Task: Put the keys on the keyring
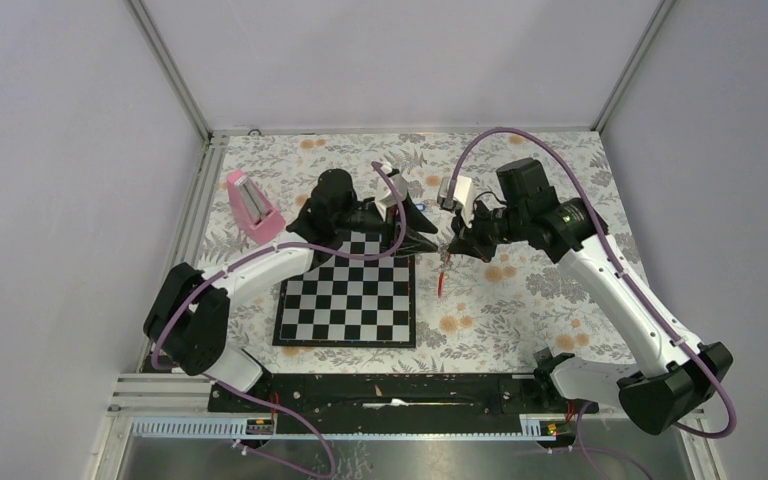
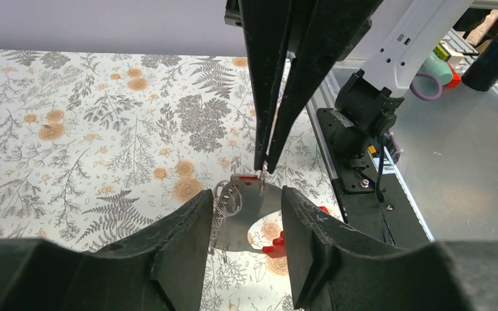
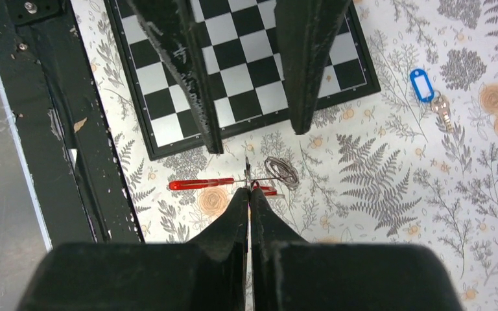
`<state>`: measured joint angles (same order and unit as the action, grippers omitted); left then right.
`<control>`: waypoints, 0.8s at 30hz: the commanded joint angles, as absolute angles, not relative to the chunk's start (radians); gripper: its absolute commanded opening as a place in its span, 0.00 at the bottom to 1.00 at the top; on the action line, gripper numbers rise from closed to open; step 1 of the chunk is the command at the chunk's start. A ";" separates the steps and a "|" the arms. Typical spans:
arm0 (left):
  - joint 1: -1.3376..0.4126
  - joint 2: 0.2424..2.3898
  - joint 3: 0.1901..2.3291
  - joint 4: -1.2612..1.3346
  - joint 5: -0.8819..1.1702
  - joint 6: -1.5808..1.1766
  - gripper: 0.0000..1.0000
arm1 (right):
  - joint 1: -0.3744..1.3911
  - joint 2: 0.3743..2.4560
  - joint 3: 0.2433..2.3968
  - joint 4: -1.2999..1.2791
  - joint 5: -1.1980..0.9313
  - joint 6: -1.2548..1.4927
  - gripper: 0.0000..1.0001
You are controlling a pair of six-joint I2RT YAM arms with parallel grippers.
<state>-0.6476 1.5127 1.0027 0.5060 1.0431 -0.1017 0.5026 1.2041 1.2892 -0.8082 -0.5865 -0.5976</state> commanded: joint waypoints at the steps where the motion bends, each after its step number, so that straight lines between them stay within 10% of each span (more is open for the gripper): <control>1: -0.667 1.496 1.046 0.410 1.054 0.037 0.48 | 0.516 1.237 1.376 -0.883 -0.542 -0.592 0.00; 11: -0.699 1.539 1.061 0.490 1.054 -0.033 0.48 | 0.534 1.270 1.401 -0.899 -0.523 -0.579 0.00; 24: -0.707 1.544 1.063 0.514 1.058 -0.059 0.25 | 0.535 1.264 1.384 -0.888 -0.532 -0.574 0.00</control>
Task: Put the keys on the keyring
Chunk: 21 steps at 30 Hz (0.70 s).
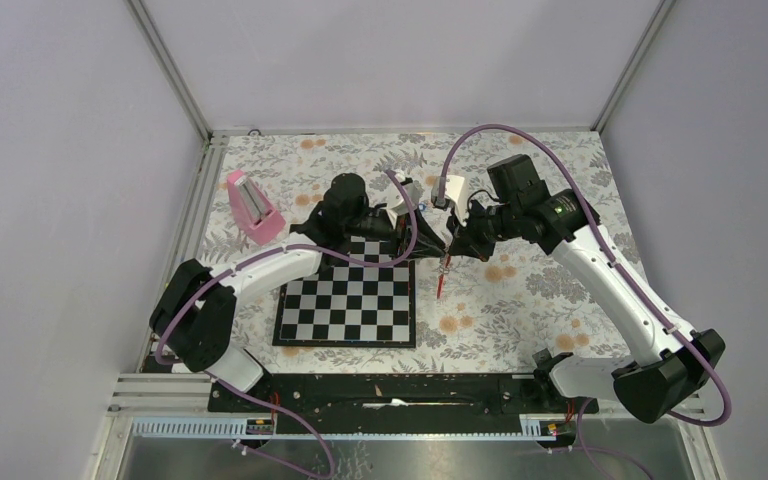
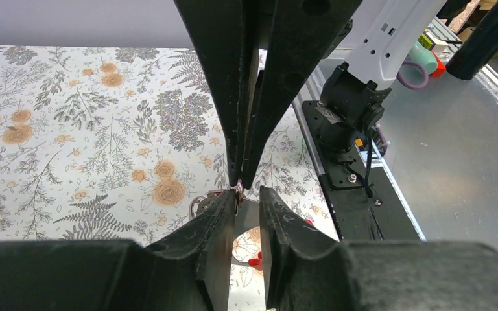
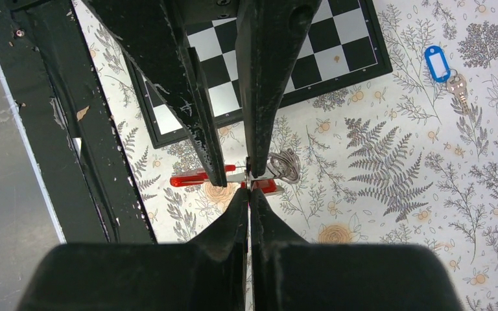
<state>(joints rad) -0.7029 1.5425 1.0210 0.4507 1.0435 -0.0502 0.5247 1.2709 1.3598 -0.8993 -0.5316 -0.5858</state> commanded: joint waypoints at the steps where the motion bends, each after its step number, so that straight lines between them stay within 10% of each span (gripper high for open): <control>1: -0.707 1.546 1.064 0.514 1.061 -0.061 0.23 | 0.535 1.264 1.383 -0.886 -0.532 -0.574 0.00; 9: -0.710 1.553 1.060 0.536 1.069 -0.081 0.00 | 0.535 1.264 1.382 -0.882 -0.532 -0.568 0.00; 21: -0.699 1.528 0.901 1.062 1.071 -0.523 0.00 | 0.514 1.152 1.333 -0.793 -0.544 -0.546 0.48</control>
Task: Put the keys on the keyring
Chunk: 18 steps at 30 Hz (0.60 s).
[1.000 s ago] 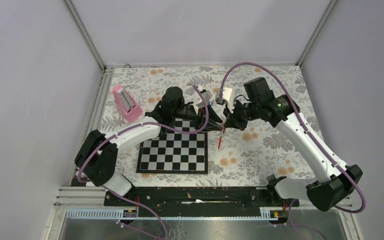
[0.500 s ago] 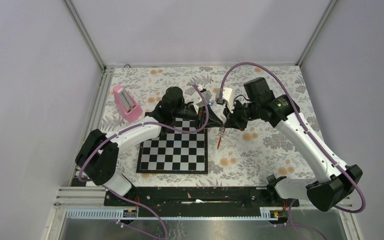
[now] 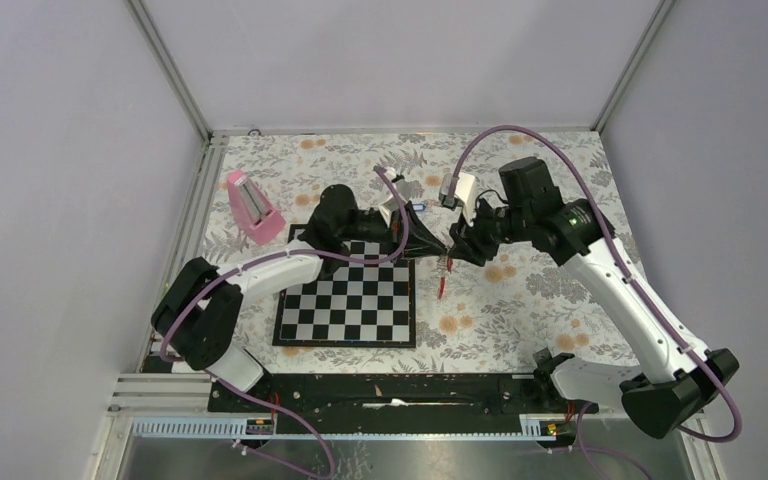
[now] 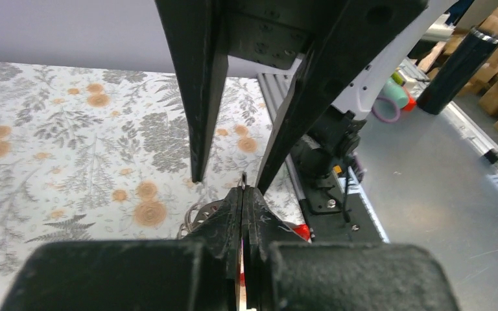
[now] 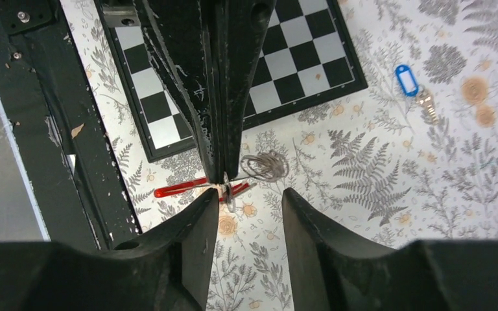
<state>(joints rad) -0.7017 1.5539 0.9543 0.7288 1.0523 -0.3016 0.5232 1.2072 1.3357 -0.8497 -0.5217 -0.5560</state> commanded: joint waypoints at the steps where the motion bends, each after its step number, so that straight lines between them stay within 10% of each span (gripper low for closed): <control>1: -0.699 1.526 0.888 1.110 1.067 -0.557 0.00 | 0.511 1.144 1.330 -0.786 -0.545 -0.547 0.49; 18: -0.698 1.485 0.795 1.255 0.940 -0.709 0.00 | 0.506 1.057 1.246 -0.811 -0.719 -0.717 0.48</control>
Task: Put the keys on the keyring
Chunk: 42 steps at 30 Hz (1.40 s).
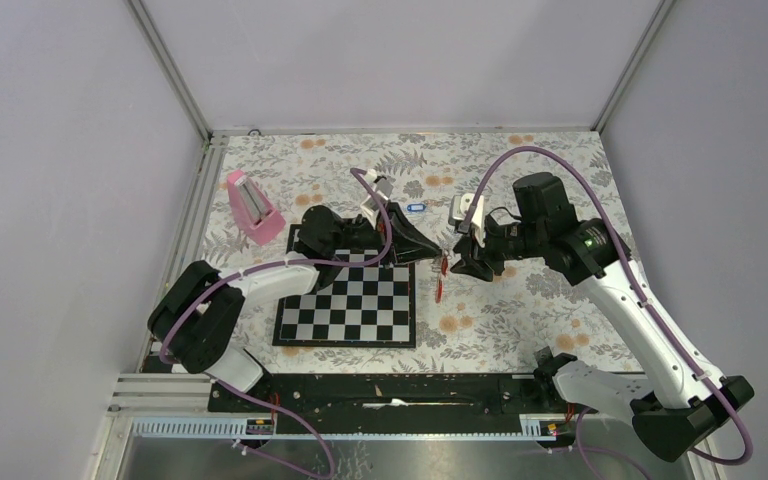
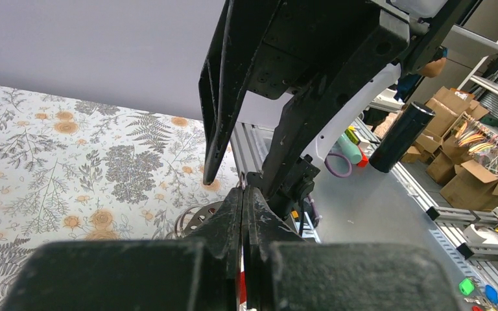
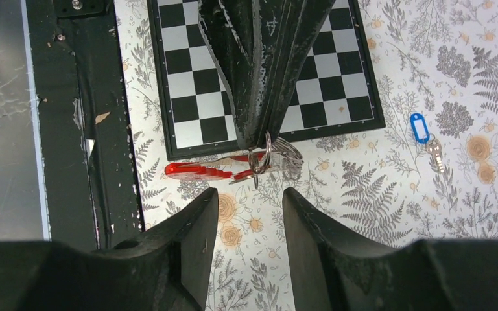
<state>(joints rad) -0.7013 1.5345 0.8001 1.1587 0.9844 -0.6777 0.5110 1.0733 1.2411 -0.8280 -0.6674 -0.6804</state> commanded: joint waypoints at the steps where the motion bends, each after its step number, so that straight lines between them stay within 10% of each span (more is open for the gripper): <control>1: -0.698 1.487 0.796 1.253 0.939 -0.709 0.00 | 0.506 1.059 1.247 -0.808 -0.717 -0.714 0.48; 14: -0.698 1.490 0.793 1.240 0.951 -0.692 0.00 | 0.506 1.073 1.270 -0.777 -0.691 -0.709 0.44; 33: -0.698 1.479 0.791 1.185 0.850 -0.747 0.00 | 0.505 1.083 1.213 -0.687 -0.636 -0.659 0.00; 42: -0.696 1.492 0.802 1.143 0.748 -0.807 0.00 | 0.506 1.092 1.195 -0.655 -0.601 -0.625 0.00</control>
